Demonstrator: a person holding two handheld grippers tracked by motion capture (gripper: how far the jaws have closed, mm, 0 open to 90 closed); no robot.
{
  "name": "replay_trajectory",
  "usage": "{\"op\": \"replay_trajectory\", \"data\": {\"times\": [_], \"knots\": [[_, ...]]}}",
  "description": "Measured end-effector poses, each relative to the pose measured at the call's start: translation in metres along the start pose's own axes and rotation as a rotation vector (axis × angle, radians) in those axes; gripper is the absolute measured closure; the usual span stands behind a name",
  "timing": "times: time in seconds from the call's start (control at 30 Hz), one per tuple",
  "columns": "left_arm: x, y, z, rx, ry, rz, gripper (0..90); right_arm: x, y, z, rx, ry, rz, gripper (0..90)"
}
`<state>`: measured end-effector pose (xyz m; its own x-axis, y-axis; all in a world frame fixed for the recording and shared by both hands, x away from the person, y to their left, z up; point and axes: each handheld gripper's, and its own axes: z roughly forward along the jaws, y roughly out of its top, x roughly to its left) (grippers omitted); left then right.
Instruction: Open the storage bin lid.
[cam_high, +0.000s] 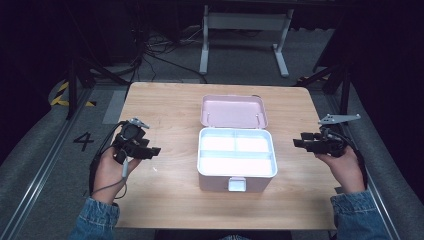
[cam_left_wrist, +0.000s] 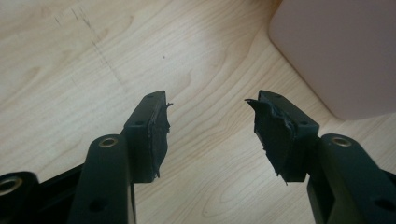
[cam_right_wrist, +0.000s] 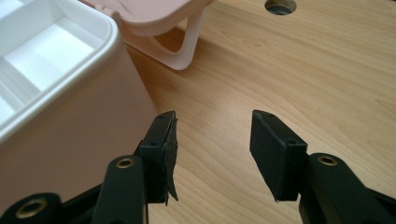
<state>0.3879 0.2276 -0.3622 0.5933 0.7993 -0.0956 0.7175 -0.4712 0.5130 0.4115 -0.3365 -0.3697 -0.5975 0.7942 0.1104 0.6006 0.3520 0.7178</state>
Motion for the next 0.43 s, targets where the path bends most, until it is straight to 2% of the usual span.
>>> {"op": "replay_trajectory", "data": {"times": [0.17,0.23,0.27,0.37,0.43], "knots": [[0.011,-0.007,0.012,0.019,0.03,-0.017,42.4,-0.005,-0.005,0.0,0.002,-0.003,0.02,49.5],[0.015,-0.009,0.014,0.023,0.027,-0.033,41.9,-0.005,-0.006,0.0,0.0,-0.006,0.022,48.8],[0.018,-0.01,0.015,0.021,0.028,-0.022,41.9,-0.005,-0.007,0.0,0.0,-0.006,0.021,48.5],[0.02,-0.011,0.015,0.013,0.013,-0.022,41.5,-0.005,-0.009,0.002,0.004,-0.006,0.027,46.8],[0.02,-0.012,0.014,-0.004,-0.005,-0.037,41.2,-0.005,-0.009,0.003,0.007,-0.007,0.022,45.3]]}}
